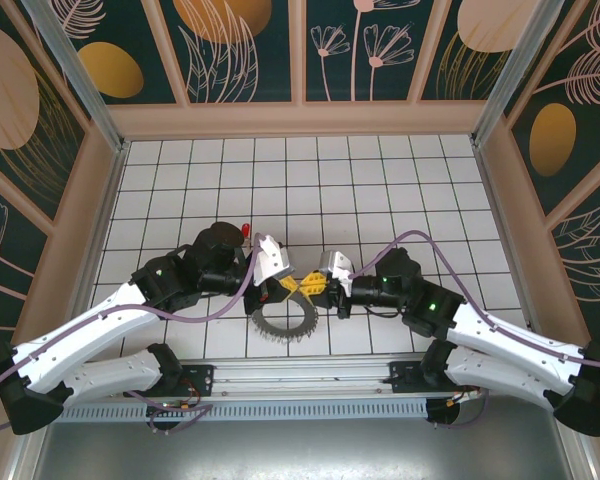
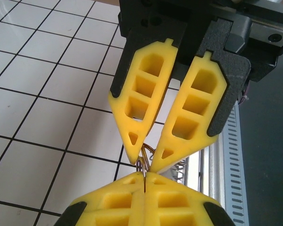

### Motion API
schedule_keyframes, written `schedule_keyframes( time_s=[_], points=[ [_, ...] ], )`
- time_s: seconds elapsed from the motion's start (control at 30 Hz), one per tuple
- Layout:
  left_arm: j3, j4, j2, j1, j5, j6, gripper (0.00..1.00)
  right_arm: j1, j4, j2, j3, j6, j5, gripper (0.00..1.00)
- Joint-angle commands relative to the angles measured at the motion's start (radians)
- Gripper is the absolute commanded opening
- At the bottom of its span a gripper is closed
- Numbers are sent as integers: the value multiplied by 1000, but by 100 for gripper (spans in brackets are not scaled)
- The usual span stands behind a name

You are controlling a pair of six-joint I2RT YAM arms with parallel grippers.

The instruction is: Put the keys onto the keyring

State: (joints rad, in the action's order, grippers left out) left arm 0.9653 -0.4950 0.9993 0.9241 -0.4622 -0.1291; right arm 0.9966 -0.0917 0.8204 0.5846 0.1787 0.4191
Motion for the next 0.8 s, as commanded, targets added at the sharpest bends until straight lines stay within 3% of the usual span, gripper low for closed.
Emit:
schedule_keyframes(
  time_s=[0.0,0.3,0.67,0.77],
  points=[
    [13,18,-1,13,-28,-11,0,7,-23,-23,17,10,-14,0],
    [-26,80,-55,12,-33,23,4,6,-48,-72,-3,13,-22,0],
    [-38,110,-58,12,-8,13,0,4,-42,-76,-2,-27,-20,0],
    [-34,111,-68,13,9,7,0,7,-32,-95,-18,-56,-10,11]
  ],
)
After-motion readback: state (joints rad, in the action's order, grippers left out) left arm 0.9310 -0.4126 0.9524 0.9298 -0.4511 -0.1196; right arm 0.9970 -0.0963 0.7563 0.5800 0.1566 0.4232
